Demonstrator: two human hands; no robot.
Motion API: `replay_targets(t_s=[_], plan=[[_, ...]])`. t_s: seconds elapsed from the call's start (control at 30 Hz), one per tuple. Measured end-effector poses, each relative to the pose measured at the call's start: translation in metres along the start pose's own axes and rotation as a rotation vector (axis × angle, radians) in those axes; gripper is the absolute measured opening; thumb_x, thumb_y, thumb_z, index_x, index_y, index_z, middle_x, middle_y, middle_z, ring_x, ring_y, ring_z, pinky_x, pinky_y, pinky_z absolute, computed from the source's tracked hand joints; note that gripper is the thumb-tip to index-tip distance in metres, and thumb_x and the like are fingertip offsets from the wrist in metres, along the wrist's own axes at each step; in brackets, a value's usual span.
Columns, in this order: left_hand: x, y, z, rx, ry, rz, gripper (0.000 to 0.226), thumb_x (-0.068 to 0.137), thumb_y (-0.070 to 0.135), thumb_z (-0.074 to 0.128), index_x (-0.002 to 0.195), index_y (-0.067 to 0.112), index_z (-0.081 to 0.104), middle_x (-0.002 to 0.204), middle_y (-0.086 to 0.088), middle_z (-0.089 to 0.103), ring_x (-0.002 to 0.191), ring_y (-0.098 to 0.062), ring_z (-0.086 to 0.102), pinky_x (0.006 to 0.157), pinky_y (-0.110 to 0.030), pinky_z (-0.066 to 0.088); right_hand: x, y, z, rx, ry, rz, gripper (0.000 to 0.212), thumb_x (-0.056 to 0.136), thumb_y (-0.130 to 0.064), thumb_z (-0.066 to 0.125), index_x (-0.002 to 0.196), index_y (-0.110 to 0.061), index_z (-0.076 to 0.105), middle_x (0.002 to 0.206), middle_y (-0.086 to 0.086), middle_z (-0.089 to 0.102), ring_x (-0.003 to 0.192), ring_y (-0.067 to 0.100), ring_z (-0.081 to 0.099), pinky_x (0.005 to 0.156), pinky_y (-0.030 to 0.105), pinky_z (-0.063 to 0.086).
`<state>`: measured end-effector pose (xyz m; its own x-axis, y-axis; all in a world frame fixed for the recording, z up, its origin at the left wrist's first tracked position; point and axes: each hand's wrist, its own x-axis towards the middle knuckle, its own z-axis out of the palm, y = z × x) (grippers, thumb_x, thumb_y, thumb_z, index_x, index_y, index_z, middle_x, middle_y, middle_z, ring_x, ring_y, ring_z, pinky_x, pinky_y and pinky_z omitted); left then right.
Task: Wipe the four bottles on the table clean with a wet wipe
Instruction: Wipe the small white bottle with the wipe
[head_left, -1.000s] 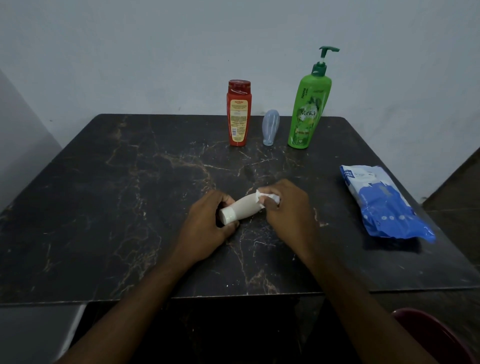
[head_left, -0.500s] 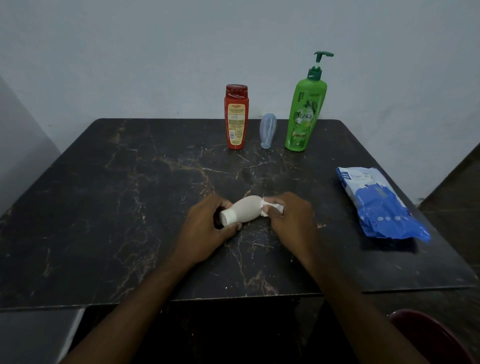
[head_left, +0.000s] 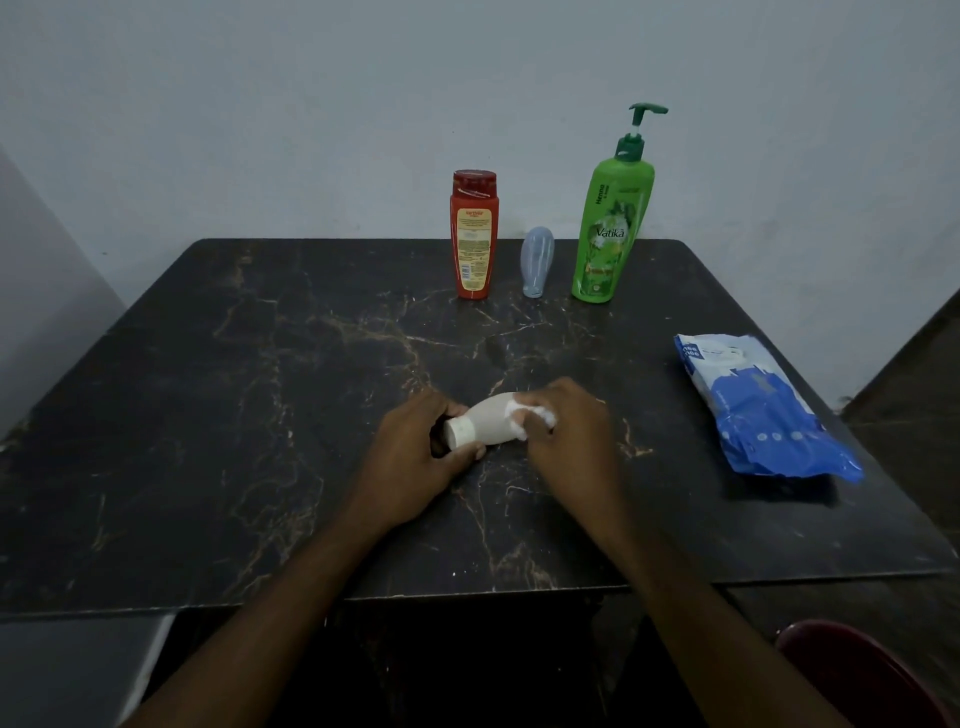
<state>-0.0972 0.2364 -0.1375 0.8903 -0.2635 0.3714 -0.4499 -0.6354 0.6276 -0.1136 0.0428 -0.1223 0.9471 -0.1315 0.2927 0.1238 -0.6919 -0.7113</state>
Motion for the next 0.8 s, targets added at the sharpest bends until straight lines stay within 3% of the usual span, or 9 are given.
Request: replay_targets(t_s=[0.1,0.23,0.5,0.57,0.7,0.8], plan=[[-0.001,0.001,0.000,-0.002,0.013,0.031,0.034,0.076,0.024,0.087,0.101,0.021,0.065,0.100,0.011,0.065,0.088,-0.003,0.059,0.072,-0.022,0.048,0.012,0.012,-0.005,0.033,0.047,0.048,0.020,0.091,-0.016,0.062,0.107,-0.016,0.073,0.108,0.004,0.065,0.098,0.018,0.060,0.078,0.013,0.034],[0.001,0.001,0.000,0.047,0.043,0.075,0.039,0.076,0.011,0.084,0.107,0.021,0.063,0.104,0.007,0.058,0.088,-0.005,0.052,0.071,-0.018,0.041,0.002,0.004,-0.001,0.074,0.084,-0.063,0.021,0.089,-0.011,0.067,0.106,-0.019,0.074,0.101,-0.004,0.062,0.089,0.007,0.060,0.074,0.003,0.038],[0.002,0.001,-0.002,-0.018,0.087,0.077,0.046,0.079,0.000,0.079,0.114,0.027,0.068,0.101,0.008,0.055,0.091,0.004,0.053,0.071,-0.007,0.038,-0.008,0.007,-0.002,0.089,0.136,-0.127,0.018,0.087,-0.006,0.068,0.102,-0.014,0.074,0.098,-0.004,0.061,0.083,0.004,0.059,0.072,0.002,0.040],[0.001,0.000,-0.003,-0.051,0.089,0.076,0.049,0.079,-0.001,0.077,0.115,0.031,0.068,0.103,0.008,0.058,0.093,0.001,0.055,0.073,-0.010,0.042,-0.011,0.006,-0.003,0.093,0.133,-0.131,0.018,0.087,-0.006,0.067,0.103,-0.013,0.073,0.099,-0.003,0.061,0.084,0.006,0.060,0.071,0.003,0.041],[0.000,0.000,-0.004,-0.120,0.083,0.058,0.053,0.078,-0.003,0.076,0.121,0.029,0.070,0.111,0.004,0.062,0.101,-0.007,0.060,0.082,-0.029,0.053,-0.012,0.006,-0.002,0.095,0.137,-0.122,0.021,0.088,-0.005,0.066,0.106,-0.013,0.073,0.102,-0.002,0.061,0.089,0.009,0.061,0.075,0.007,0.045],[-0.001,0.000,-0.006,-0.152,0.052,0.041,0.053,0.077,0.002,0.078,0.122,0.028,0.070,0.113,0.005,0.064,0.103,-0.007,0.061,0.087,-0.031,0.053,-0.012,0.007,-0.001,0.075,0.144,-0.141,0.023,0.087,-0.004,0.066,0.107,-0.013,0.073,0.102,-0.003,0.060,0.087,0.008,0.061,0.075,0.006,0.044]])
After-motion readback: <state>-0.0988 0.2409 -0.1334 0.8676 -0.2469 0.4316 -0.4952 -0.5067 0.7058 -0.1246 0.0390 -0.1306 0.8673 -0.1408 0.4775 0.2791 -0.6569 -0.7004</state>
